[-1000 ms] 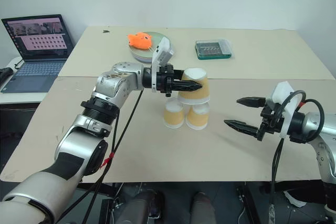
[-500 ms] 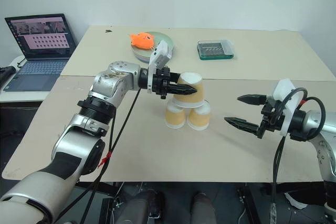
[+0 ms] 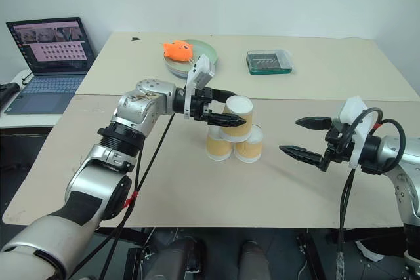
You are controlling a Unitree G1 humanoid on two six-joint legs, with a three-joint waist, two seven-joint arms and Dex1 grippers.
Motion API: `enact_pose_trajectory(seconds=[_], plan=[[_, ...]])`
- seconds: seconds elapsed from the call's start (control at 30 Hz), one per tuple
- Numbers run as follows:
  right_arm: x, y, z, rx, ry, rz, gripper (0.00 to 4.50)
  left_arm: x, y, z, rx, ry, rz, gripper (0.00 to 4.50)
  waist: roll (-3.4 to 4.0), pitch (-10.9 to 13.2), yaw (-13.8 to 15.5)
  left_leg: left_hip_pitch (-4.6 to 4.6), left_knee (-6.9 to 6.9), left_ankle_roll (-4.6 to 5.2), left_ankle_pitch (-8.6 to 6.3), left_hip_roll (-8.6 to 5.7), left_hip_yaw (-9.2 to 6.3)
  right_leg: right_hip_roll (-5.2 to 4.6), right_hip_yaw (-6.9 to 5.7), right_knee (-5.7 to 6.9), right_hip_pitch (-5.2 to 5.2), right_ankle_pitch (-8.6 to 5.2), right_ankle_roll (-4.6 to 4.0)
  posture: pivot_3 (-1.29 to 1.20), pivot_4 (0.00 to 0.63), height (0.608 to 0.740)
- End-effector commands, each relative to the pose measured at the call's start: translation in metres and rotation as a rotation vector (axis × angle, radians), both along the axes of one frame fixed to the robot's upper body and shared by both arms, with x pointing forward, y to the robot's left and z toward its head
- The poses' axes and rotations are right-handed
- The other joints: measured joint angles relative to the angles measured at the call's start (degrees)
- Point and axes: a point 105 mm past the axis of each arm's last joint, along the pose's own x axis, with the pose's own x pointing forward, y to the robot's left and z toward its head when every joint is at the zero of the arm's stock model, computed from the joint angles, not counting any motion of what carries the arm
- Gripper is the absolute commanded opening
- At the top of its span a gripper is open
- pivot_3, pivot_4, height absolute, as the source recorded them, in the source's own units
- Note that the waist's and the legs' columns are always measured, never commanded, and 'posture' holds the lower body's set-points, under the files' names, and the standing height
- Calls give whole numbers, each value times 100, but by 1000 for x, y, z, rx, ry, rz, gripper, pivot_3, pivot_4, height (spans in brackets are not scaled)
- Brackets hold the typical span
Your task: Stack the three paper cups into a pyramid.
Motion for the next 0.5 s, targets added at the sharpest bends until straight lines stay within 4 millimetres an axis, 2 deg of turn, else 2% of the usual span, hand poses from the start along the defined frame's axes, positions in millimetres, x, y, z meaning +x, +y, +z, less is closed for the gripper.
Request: enact_pose_trajectory(seconds=[0.03,0.2,0.5], plan=[[-1,2,12,9,-39,13,4500,-1,-2,25,-45,-73,-9,4462,0,0,0,0,0,0,0,0,0,0,0,0,0,0,0,0,150,740],[1,2,12,12,-37,17,4500,0,0,33,-58,-94,2,4462,0,0,0,0,1,0,0,0,0,0,0,1,0,0,0,0,150,740],[2,3,13,18,-41,26,4500,-1,0,35,-65,-96,0,4462,0,0,0,0,1,1,1,0,0,0,0,1,0,1,0,0,150,740]])
